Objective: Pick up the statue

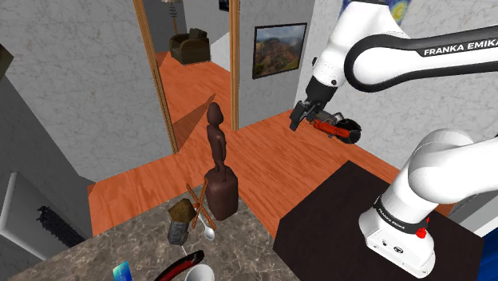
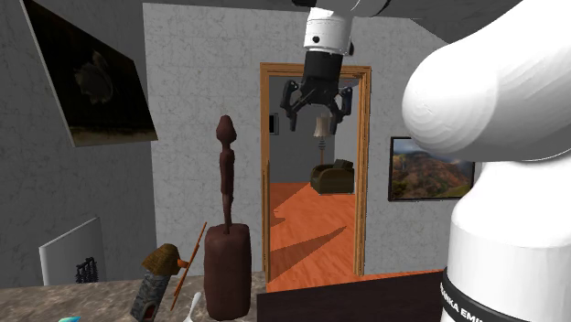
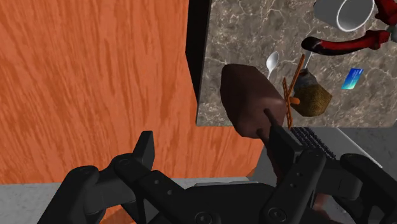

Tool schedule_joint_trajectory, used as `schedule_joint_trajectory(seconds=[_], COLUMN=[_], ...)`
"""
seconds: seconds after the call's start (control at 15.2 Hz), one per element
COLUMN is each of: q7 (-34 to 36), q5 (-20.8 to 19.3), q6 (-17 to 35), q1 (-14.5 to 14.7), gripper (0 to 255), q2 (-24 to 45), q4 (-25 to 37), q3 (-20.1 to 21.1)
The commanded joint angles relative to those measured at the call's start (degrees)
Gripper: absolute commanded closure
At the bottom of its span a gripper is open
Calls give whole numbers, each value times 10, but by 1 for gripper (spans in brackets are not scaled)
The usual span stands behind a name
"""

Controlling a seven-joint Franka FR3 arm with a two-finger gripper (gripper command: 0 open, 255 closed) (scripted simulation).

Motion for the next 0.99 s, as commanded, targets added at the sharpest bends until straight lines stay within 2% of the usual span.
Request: schedule_joint_trajectory(seconds=[0.0,0.2,0.33,0.46,0.53,0.59,0.66,0.73,0.92], q7=[27,71,107,150,176,205,238,274,376], q5=[16,30,32,21,9,-7,-27,-51,-107], q6=[78,196,277,359,398,436,472,506,590], q1=[10,13,4,-24,-48,-82,-128,-187,-419], gripper=[0,0,0,0,0,0,0,0,0], q2=[8,54,96,145,170,194,215,231,238], q4=[-33,-58,-66,-66,-63,-58,-52,-44,-9], q3=[34,92,137,194,229,272,324,387,628])
